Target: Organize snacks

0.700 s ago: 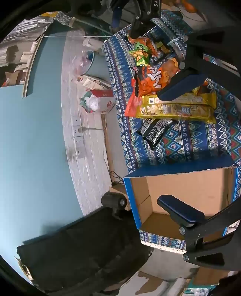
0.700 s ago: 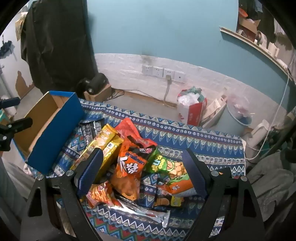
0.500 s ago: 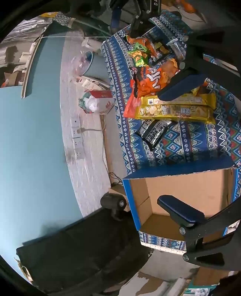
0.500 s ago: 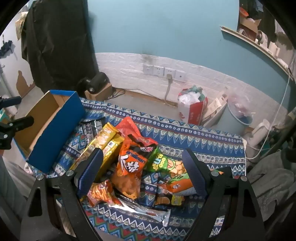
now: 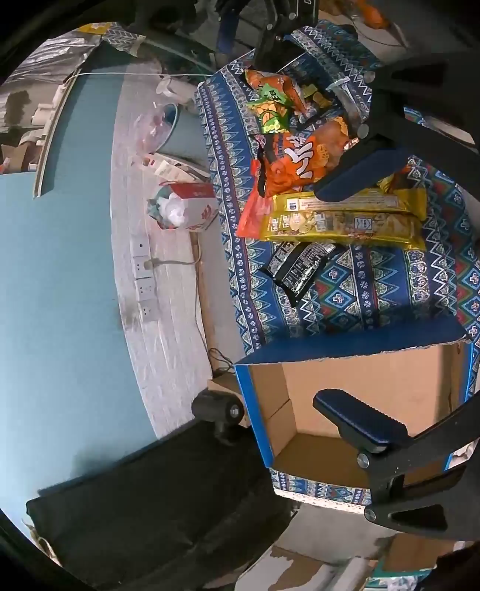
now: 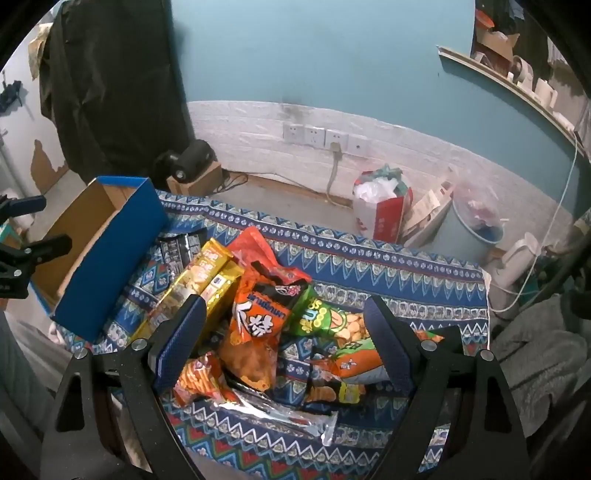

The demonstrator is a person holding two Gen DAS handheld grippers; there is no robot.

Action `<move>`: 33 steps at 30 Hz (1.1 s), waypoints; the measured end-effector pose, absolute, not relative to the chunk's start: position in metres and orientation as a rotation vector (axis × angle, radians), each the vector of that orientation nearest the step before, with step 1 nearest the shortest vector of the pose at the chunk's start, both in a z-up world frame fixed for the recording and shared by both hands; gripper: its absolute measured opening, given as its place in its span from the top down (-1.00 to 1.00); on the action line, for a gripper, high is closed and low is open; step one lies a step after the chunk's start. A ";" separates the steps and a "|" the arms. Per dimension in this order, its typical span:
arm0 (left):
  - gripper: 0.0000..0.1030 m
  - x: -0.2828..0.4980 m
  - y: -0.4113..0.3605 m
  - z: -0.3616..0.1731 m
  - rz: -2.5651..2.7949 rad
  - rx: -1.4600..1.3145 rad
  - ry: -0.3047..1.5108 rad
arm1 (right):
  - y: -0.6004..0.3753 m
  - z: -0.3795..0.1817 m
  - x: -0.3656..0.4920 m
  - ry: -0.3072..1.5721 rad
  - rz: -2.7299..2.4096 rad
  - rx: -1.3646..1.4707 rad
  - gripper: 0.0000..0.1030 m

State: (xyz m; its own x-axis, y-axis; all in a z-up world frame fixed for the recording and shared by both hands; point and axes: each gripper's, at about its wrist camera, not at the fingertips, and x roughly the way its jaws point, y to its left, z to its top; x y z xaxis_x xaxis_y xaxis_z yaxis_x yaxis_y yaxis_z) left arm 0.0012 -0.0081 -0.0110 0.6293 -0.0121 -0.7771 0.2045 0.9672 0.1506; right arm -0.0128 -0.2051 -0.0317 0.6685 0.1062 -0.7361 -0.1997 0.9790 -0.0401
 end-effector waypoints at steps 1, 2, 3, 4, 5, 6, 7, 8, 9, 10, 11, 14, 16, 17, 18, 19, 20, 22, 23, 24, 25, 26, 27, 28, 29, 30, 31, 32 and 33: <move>-0.99 0.004 -0.007 -0.010 -0.128 0.232 0.886 | -0.205 -0.032 -0.013 0.821 0.173 -0.121 -0.66; -0.99 0.003 -0.008 -0.009 -0.129 0.232 0.886 | -0.205 -0.032 -0.013 0.821 0.172 -0.121 -0.66; -0.99 0.004 -0.008 -0.008 -0.129 0.231 0.885 | -0.205 -0.032 -0.012 0.822 0.173 -0.121 -0.66; -0.99 0.004 -0.008 -0.008 -0.127 0.232 0.884 | -0.205 -0.032 -0.013 0.822 0.173 -0.122 -0.66; -0.99 0.004 -0.008 -0.008 -0.127 0.232 0.884 | -0.205 -0.032 -0.013 0.822 0.174 -0.121 -0.66; -0.99 0.004 -0.008 -0.008 -0.128 0.231 0.884 | -0.206 -0.031 -0.013 0.822 0.174 -0.120 -0.66; -0.99 0.004 -0.008 -0.008 -0.127 0.231 0.885 | -0.205 -0.032 -0.013 0.823 0.174 -0.121 -0.66; -0.99 0.004 -0.008 -0.008 -0.125 0.231 0.886 | -0.205 -0.032 -0.014 0.822 0.174 -0.121 -0.66; -0.99 0.003 -0.009 -0.008 -0.126 0.230 0.886 | -0.205 -0.032 -0.013 0.823 0.175 -0.121 -0.66; -0.99 0.003 -0.008 -0.009 -0.128 0.230 0.885 | -0.205 -0.032 -0.013 0.823 0.175 -0.121 -0.66; -0.99 0.003 -0.009 -0.009 -0.130 0.230 0.887 | -0.205 -0.032 -0.013 0.824 0.174 -0.121 -0.66; -0.99 0.002 -0.012 -0.009 -0.137 0.237 0.886 | -0.205 -0.032 -0.013 0.824 0.172 -0.120 -0.66; -0.99 0.003 -0.012 -0.009 -0.141 0.242 0.885 | -0.206 -0.032 -0.013 0.826 0.172 -0.123 -0.66; -0.99 0.003 -0.011 -0.009 -0.142 0.243 0.883 | -0.206 -0.033 -0.013 0.826 0.173 -0.122 -0.66; -0.99 0.002 -0.012 -0.009 -0.142 0.246 0.881 | -0.206 -0.033 -0.013 0.827 0.174 -0.121 -0.66; -0.99 0.003 -0.012 -0.009 -0.143 0.246 0.882 | -0.206 -0.033 -0.013 0.827 0.176 -0.121 -0.66; -0.99 0.002 -0.012 -0.009 -0.143 0.246 0.882 | -0.205 -0.033 -0.014 0.828 0.177 -0.122 -0.66; -0.99 0.002 -0.012 -0.009 -0.142 0.245 0.882 | -0.205 -0.034 -0.014 0.829 0.178 -0.124 -0.66; -0.99 0.002 -0.012 -0.009 -0.143 0.245 0.882 | -0.204 -0.034 -0.014 0.829 0.180 -0.125 -0.66; -0.99 0.002 -0.012 -0.009 -0.143 0.245 0.882 | -0.204 -0.033 -0.014 0.830 0.180 -0.123 -0.66; -0.99 0.002 -0.012 -0.009 -0.143 0.247 0.882 | -0.204 -0.034 -0.014 0.830 0.181 -0.123 -0.66; -0.99 0.002 -0.012 -0.009 -0.143 0.246 0.882 | -0.204 -0.033 -0.014 0.830 0.181 -0.123 -0.66; -0.99 0.002 -0.012 -0.009 -0.144 0.246 0.882 | -0.204 -0.033 -0.013 0.829 0.181 -0.124 -0.66; -0.99 0.003 -0.011 -0.009 -0.143 0.246 0.882 | -0.204 -0.033 -0.014 0.829 0.182 -0.123 -0.66; -0.99 0.002 -0.012 -0.009 -0.144 0.246 0.882 | -0.204 -0.032 -0.013 0.829 0.181 -0.123 -0.66; -0.99 0.002 -0.012 -0.009 -0.145 0.246 0.882 | -0.204 -0.032 -0.013 0.829 0.181 -0.123 -0.66; -0.99 0.003 -0.011 -0.009 -0.144 0.245 0.883 | -0.204 -0.032 -0.013 0.829 0.182 -0.123 -0.66; -0.99 0.003 -0.011 -0.010 -0.144 0.245 0.883 | -0.204 -0.032 -0.013 0.830 0.182 -0.123 -0.66; -0.99 0.003 -0.011 -0.010 -0.145 0.245 0.883 | -0.204 -0.032 -0.013 0.830 0.183 -0.124 -0.66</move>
State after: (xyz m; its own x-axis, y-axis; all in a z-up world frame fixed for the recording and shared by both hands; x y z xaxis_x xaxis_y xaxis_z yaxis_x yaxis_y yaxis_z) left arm 0.0028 -0.0108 -0.0095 0.6275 -0.0245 -0.7782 0.2256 0.9623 0.1517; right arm -0.0130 -0.2043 -0.0319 0.6607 0.1126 -0.7421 -0.2092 0.9771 -0.0380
